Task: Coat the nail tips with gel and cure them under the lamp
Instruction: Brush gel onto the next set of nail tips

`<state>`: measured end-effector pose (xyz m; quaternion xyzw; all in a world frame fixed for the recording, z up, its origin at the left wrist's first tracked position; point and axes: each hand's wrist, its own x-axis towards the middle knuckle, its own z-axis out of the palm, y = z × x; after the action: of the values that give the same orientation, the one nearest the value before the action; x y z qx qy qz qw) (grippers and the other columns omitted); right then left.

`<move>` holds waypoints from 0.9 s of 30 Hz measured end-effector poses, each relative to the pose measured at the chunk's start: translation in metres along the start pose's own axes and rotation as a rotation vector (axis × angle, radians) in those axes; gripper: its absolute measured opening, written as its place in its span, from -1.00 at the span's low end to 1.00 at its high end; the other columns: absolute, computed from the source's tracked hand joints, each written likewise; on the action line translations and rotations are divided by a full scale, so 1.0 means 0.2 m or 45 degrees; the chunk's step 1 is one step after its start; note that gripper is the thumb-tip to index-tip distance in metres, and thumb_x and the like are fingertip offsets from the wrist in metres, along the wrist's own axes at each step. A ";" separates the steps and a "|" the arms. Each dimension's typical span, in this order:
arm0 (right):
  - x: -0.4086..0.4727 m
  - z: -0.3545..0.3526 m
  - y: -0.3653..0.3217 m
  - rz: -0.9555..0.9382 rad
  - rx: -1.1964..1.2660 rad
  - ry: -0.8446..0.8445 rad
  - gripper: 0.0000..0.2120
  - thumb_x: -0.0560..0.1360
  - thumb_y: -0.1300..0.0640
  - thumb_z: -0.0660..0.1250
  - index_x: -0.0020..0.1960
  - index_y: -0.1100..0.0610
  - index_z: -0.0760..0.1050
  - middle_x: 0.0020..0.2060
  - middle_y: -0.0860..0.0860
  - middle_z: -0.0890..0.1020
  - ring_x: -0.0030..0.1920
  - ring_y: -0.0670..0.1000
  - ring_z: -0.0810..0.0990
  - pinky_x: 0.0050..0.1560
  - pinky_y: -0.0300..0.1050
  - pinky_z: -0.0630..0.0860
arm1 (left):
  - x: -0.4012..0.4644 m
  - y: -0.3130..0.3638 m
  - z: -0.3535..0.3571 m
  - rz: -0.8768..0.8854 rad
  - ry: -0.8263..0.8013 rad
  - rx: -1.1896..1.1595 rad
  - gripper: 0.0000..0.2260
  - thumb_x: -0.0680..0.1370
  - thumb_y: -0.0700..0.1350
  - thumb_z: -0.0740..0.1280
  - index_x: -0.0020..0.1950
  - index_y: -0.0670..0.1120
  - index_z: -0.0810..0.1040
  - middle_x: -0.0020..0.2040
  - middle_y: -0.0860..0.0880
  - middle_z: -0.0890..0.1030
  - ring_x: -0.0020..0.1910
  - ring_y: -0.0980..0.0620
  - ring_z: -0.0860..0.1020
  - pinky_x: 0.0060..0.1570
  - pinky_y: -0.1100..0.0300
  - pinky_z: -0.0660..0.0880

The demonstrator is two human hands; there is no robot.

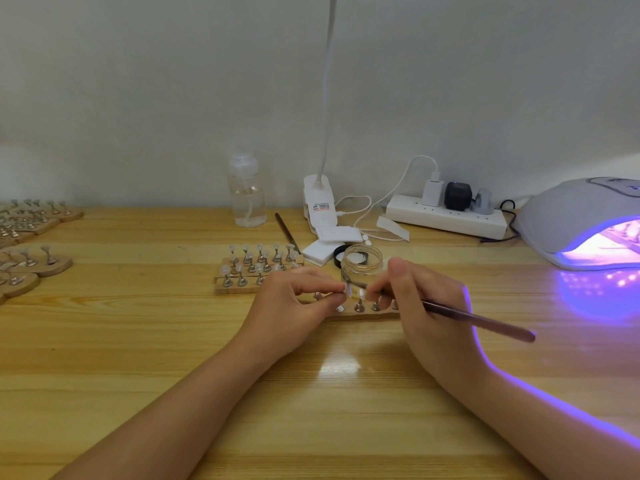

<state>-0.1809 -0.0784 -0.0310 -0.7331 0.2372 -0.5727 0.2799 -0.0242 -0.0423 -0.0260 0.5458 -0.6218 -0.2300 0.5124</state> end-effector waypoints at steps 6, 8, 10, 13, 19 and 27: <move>0.00 0.00 -0.01 -0.001 0.022 0.024 -0.65 0.53 0.01 0.13 -0.33 0.07 0.54 -0.47 -0.02 0.58 -0.43 -0.13 0.53 -0.37 -0.24 0.46 | 0.00 0.00 0.00 0.020 0.004 0.007 -0.81 0.38 -0.27 0.45 -0.17 0.03 0.67 -0.24 0.13 0.63 -0.18 0.17 0.57 -0.10 0.26 0.51; 0.00 0.00 0.00 0.035 0.006 0.000 -0.65 0.55 0.04 0.18 -0.34 0.11 0.55 -0.47 -0.01 0.58 -0.44 -0.13 0.53 -0.37 -0.25 0.45 | 0.00 -0.01 0.00 0.027 0.005 0.018 -0.81 0.37 -0.28 0.45 -0.17 0.02 0.66 -0.24 0.14 0.63 -0.17 0.18 0.57 -0.10 0.29 0.50; -0.01 0.00 -0.01 0.108 0.103 0.010 -0.60 0.52 -0.03 0.22 -0.40 0.14 0.54 -0.52 -0.03 0.57 -0.49 -0.16 0.52 -0.40 -0.36 0.42 | 0.00 0.00 0.00 0.031 -0.004 0.020 -0.82 0.38 -0.28 0.45 -0.17 0.01 0.67 -0.24 0.13 0.63 -0.18 0.20 0.56 -0.12 0.29 0.50; -0.01 0.00 -0.01 0.056 0.089 0.014 -0.62 0.50 -0.04 0.12 -0.38 0.08 0.54 -0.52 -0.06 0.56 -0.46 -0.17 0.53 -0.39 -0.37 0.43 | 0.00 0.00 0.00 0.031 -0.001 0.014 -0.82 0.38 -0.27 0.44 -0.17 0.02 0.67 -0.24 0.13 0.63 -0.17 0.18 0.57 -0.11 0.28 0.51; -0.01 0.01 0.00 0.077 0.100 -0.031 -0.56 0.50 -0.05 0.09 -0.40 0.14 0.54 -0.51 0.04 0.56 -0.47 -0.15 0.51 -0.39 -0.33 0.42 | 0.00 0.00 0.00 0.048 -0.006 0.038 -0.80 0.38 -0.27 0.44 -0.18 0.05 0.66 -0.26 0.18 0.61 -0.17 0.21 0.56 -0.08 0.32 0.48; -0.01 0.00 0.00 0.068 0.065 -0.027 -0.58 0.49 -0.04 0.12 -0.40 0.14 0.54 -0.52 -0.07 0.56 -0.47 -0.19 0.51 -0.38 -0.39 0.40 | 0.00 0.00 0.00 0.043 0.013 0.030 -0.79 0.38 -0.26 0.44 -0.22 0.08 0.65 -0.30 0.23 0.61 -0.18 0.24 0.56 -0.10 0.28 0.47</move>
<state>-0.1813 -0.0774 -0.0327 -0.7252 0.2391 -0.5631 0.3161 -0.0242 -0.0420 -0.0261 0.5423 -0.6310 -0.2112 0.5129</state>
